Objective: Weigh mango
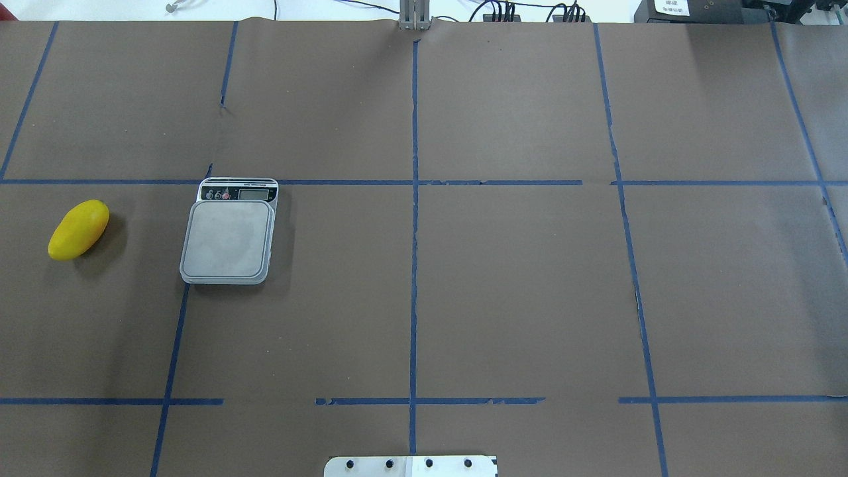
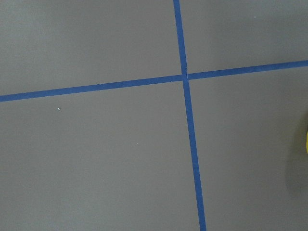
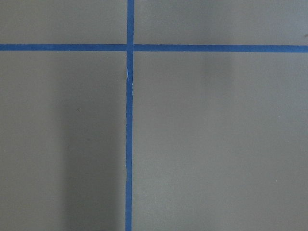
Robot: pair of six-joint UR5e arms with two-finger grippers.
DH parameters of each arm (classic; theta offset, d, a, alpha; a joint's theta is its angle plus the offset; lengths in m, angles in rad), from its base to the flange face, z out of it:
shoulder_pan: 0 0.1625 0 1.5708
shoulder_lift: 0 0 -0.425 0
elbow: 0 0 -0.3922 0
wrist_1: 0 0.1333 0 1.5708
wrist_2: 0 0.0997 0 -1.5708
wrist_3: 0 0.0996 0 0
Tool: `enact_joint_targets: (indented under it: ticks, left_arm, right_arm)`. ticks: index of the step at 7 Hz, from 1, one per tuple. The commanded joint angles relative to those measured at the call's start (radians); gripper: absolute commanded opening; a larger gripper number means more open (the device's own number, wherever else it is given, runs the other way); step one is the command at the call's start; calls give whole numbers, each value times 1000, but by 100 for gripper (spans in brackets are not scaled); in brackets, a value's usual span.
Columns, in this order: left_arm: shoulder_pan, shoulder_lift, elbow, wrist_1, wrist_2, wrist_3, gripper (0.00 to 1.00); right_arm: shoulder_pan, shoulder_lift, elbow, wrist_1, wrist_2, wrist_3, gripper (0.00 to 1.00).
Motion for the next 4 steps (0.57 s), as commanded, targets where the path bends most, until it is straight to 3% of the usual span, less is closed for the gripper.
enact_joint_targets:
  ticks: [1,3,4]
  left_arm:
    - [0,0,-11,-11,1,21,100]
    - [2,-21,-63,-11,-3,14,100]
    - [6,-32,-141,-10,-2,7,100]
  right_arm:
    - [0,0,0,0,0,0,100]
    - [0,0,1,0,0,0,100]
    - [0,0,1,0,0,0,100]
